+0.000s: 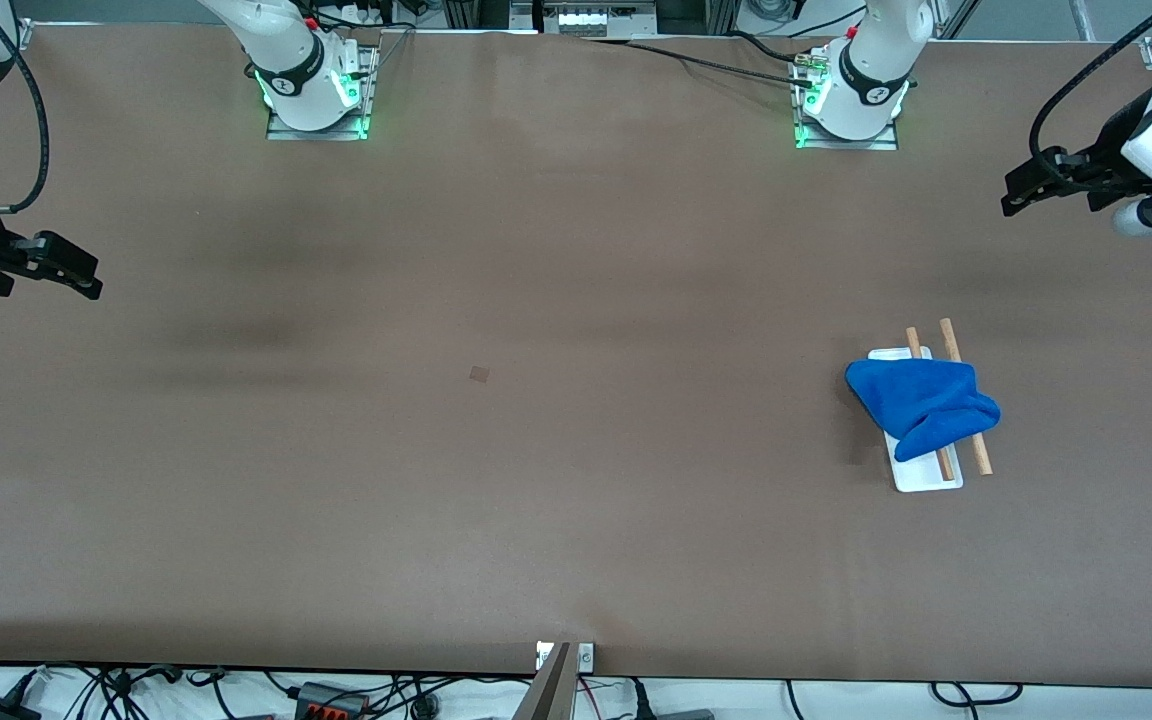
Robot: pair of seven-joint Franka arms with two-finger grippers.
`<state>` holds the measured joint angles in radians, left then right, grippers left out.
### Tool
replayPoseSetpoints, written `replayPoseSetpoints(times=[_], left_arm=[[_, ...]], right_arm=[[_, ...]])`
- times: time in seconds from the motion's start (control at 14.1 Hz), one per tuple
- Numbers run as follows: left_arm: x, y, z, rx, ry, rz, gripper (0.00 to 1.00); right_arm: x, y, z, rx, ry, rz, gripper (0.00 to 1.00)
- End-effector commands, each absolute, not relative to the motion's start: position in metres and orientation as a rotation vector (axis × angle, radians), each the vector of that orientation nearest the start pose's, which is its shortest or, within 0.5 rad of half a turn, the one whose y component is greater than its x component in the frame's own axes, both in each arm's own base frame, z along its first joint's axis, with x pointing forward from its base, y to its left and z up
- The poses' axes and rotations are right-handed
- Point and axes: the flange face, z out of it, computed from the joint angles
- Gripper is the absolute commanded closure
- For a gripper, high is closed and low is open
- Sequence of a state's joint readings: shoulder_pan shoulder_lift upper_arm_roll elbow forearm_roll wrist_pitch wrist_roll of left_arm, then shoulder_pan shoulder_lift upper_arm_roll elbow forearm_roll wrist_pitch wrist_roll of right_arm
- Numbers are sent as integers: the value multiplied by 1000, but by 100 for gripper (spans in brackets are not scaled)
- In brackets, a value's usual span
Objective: Pass towel and hang on rack
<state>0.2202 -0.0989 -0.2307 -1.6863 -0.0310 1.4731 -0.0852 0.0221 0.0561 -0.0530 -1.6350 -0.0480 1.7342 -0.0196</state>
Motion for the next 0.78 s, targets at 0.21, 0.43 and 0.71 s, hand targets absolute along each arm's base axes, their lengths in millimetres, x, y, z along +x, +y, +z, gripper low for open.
replayPoseSetpoints(times=[0.21,0.43,0.71], left_arm=[[517,-16,616,-3122,-93,185,0],[516,-17,616,-3125,-90,197,0],[518,-15,612,-3174,-112,218,0]], right_arm=[[580,-20,580,-3180,-13,-62,0],[581,-20,579,-3180,-13,-59,0],[580,-20,580,-3180,-17,-62,0]])
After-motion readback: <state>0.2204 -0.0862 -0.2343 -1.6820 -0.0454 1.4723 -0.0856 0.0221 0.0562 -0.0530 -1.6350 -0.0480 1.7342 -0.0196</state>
